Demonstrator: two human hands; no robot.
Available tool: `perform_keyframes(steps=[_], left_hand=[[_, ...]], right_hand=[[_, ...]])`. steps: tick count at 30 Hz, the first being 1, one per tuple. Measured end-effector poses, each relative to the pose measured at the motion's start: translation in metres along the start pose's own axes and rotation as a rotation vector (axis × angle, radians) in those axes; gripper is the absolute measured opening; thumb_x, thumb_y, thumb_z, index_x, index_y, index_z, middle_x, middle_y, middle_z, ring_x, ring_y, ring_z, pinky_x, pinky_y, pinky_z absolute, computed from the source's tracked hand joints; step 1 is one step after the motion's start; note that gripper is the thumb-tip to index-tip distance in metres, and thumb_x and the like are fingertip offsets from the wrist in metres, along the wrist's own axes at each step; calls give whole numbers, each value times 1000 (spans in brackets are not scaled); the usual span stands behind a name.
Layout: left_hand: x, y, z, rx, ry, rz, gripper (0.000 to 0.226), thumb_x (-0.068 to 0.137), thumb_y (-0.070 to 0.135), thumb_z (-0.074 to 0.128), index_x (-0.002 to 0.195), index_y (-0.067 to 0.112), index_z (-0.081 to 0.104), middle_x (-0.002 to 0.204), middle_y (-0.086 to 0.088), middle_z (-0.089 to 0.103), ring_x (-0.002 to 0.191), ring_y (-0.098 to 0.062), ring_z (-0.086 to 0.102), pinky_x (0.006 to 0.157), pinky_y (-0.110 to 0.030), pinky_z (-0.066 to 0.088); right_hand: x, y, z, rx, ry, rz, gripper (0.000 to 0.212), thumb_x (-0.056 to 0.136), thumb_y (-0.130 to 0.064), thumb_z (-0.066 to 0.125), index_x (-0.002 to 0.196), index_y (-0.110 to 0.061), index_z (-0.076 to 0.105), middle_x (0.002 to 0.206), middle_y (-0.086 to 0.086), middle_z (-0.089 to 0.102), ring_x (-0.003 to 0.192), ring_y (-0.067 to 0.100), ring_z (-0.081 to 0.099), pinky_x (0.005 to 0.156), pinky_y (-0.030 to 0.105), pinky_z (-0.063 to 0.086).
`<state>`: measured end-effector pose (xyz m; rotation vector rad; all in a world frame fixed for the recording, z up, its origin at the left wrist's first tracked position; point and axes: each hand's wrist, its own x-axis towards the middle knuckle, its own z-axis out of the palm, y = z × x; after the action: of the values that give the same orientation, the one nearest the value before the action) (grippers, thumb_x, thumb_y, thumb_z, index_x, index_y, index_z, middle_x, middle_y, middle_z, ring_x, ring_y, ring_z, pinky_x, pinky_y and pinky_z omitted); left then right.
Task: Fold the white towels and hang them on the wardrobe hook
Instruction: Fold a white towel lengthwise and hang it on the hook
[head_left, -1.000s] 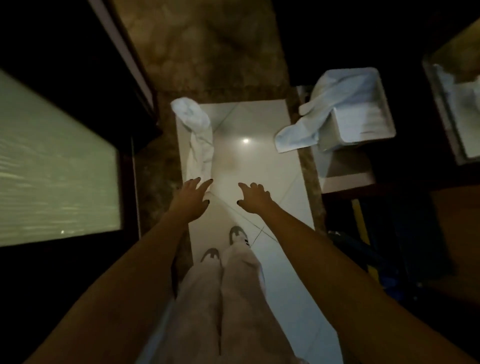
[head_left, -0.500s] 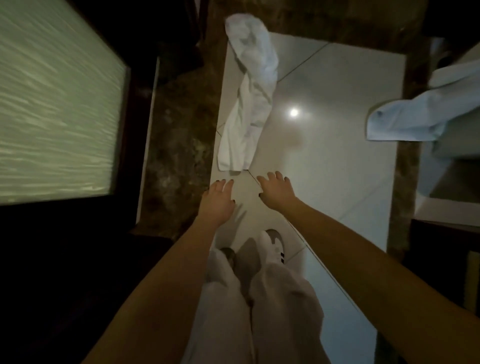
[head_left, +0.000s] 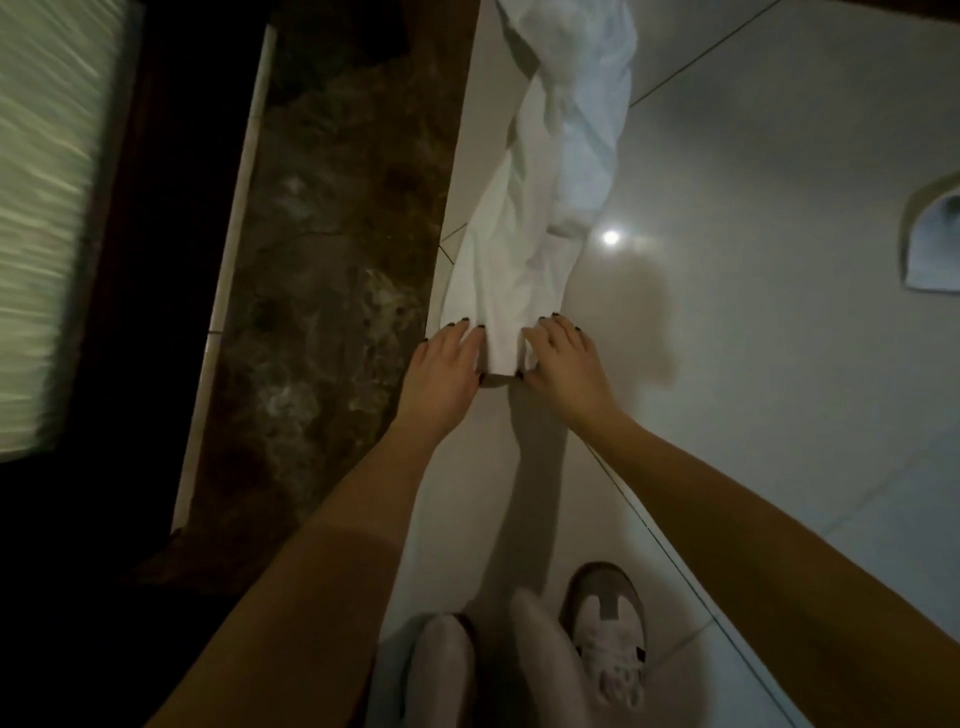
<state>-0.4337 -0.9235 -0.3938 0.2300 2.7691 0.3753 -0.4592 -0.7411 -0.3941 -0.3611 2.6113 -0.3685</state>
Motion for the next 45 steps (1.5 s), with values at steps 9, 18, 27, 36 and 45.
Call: perform_keyframes(steps=[9,18,27,36,45], left_hand=[[-2,-33,13,-91,138,-13,17,80,-2,65,94,7,62,97,-13,61,88,-32,56,74,-38,47],[-36,10,-140,-173,139,-176,10,91,6,56,99,6,63,101,-12,61,88,-23,57,76,-25,39],[-84,96,-379,-356,237,-118,18,96,17,50,110,16,61,99,1,65,89,-13,58,77,-27,46],[-185,210,-564,-685,145,19,8,92,9,59,96,16,59,79,11,60,68,6,58,62,-7,47],[-260,299,-700,-721,-13,377,9,87,0,62,89,7,68,88,8,64,75,1,61,63,-12,48]], right_hand=[[4,20,12,69,226,-66,12,77,-12,73,86,-6,68,102,16,64,104,37,56,88,43,41],[-75,-21,-127,444,504,235,16,94,-5,54,108,-4,61,105,10,62,101,29,54,82,35,43],[-198,-53,-359,916,537,343,11,98,-4,48,99,-12,56,85,1,63,77,16,66,68,23,56],[-385,-115,-518,1005,606,465,31,92,-4,57,121,-10,67,114,6,68,101,14,64,90,20,51],[-566,-149,-615,1124,862,670,20,92,-12,61,108,-10,71,94,4,73,91,13,70,87,35,57]])
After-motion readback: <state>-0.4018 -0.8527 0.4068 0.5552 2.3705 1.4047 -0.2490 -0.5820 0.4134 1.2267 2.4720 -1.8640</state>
